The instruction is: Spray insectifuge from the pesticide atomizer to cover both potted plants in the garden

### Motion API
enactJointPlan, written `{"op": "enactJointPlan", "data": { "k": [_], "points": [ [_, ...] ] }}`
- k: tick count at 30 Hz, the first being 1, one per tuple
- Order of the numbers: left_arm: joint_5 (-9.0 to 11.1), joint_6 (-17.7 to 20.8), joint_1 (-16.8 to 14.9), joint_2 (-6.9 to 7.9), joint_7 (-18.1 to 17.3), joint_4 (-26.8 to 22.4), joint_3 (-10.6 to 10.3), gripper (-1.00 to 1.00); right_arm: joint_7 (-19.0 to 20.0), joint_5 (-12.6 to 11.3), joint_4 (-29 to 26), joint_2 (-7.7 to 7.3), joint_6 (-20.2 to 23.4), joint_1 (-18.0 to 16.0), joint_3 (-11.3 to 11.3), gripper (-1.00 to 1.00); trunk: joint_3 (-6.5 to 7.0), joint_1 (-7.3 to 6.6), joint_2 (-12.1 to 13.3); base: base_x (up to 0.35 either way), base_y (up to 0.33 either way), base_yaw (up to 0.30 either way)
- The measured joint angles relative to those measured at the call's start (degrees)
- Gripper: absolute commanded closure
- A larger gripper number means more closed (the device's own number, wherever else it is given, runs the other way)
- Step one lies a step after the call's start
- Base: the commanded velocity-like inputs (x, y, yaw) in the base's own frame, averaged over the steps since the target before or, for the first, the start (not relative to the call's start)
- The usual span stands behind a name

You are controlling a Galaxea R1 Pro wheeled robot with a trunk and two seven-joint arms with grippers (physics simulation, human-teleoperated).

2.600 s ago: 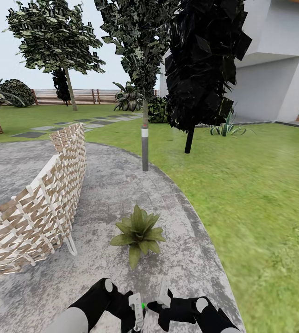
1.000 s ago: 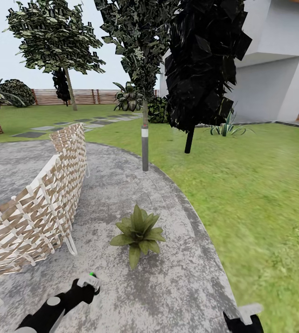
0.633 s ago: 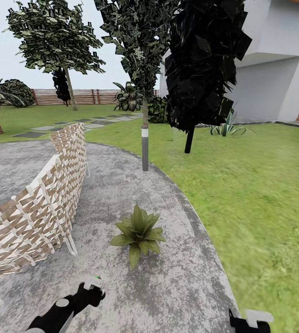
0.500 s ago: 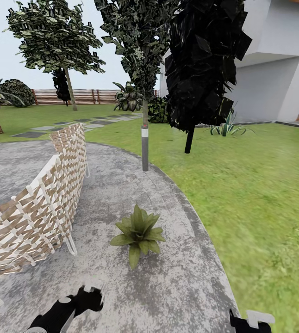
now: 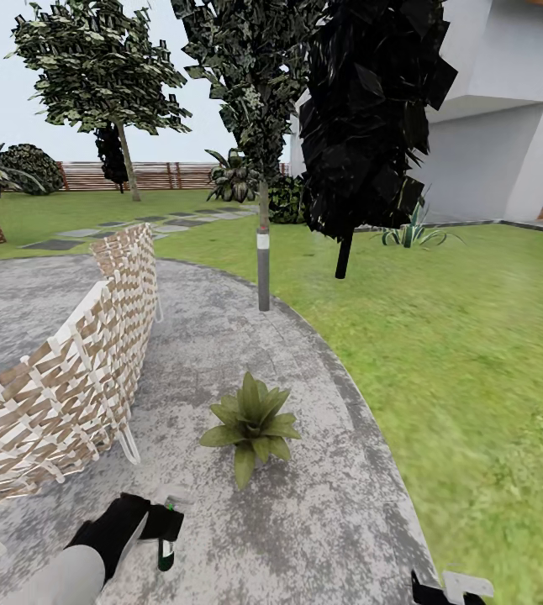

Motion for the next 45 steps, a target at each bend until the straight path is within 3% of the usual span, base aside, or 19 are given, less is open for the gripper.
{"op": "enactJointPlan", "data": {
  "k": [4,7,9,11,13,17,22,33,39,45],
  "points": [
    [0.0,6.9,-4.0,0.35,-7.1,-0.2,-3.7,1.0,0.0,0.0,0.1,-0.04,0.0,0.0,0.1,-1.0,0.0,0.0,0.0,0.0,0.0,0.0],
    [0.0,14.1,-9.0,0.48,-11.7,-0.2,-7.4,1.0,0.0,0.0,0.1,-0.05,0.0,0.0,0.1,-1.0,0.01,0.0,0.0,0.0,0.0,0.0],
    [-0.3,17.8,-12.2,0.18,-15.2,-0.1,-12.5,1.0,0.0,0.0,0.1,-0.05,0.0,0.0,0.1,-1.0,0.01,0.0,0.0,0.0,0.0,0.0],
    [-0.3,22.2,-13.5,-0.08,-17.6,-0.2,-18.3,1.0,0.0,0.4,0.1,-0.05,0.0,0.0,0.1,-1.0,0.0,0.0,0.0,0.0,0.0,0.0],
    [-0.4,26.2,-13.8,-0.06,-18.5,-1.2,-20.7,1.0,0.0,2.5,0.2,0.07,0.0,0.0,0.1,-1.0,0.0,0.0,0.0,0.0,0.0,0.0],
    [-0.4,30.3,-13.8,0.5,-18.8,-6.4,-21.5,1.0,-0.1,6.0,0.2,0.12,0.1,0.0,0.1,-1.0,0.0,0.0,0.0,0.0,0.0,0.0],
    [-0.5,32.3,-13.2,0.45,-18.8,-7.8,-21.7,1.0,-0.2,6.6,0.2,0.13,0.0,0.0,0.0,-1.0,0.0,-0.01,0.0,0.04,0.0,0.0],
    [-0.4,32.3,-13.0,0.34,-18.3,-7.9,-21.2,1.0,-0.2,6.8,0.1,0.13,0.0,0.0,0.0,-1.0,0.0,0.0,0.0,0.159,0.08,0.007],
    [-0.1,32.2,-12.4,0.11,-18.4,-7.5,-21.1,1.0,-0.2,6.7,0.1,0.13,-0.1,0.0,0.0,-1.0,-0.01,0.0,0.0,0.003,0.002,0.235],
    [0.0,27.7,-9.9,-0.15,-18.2,-7.3,-21.1,1.0,-0.2,6.7,0.2,0.13,-0.1,0.0,0.0,-1.0,-0.01,-0.01,0.0,0.048,-0.006,0.11]
  ]
}}
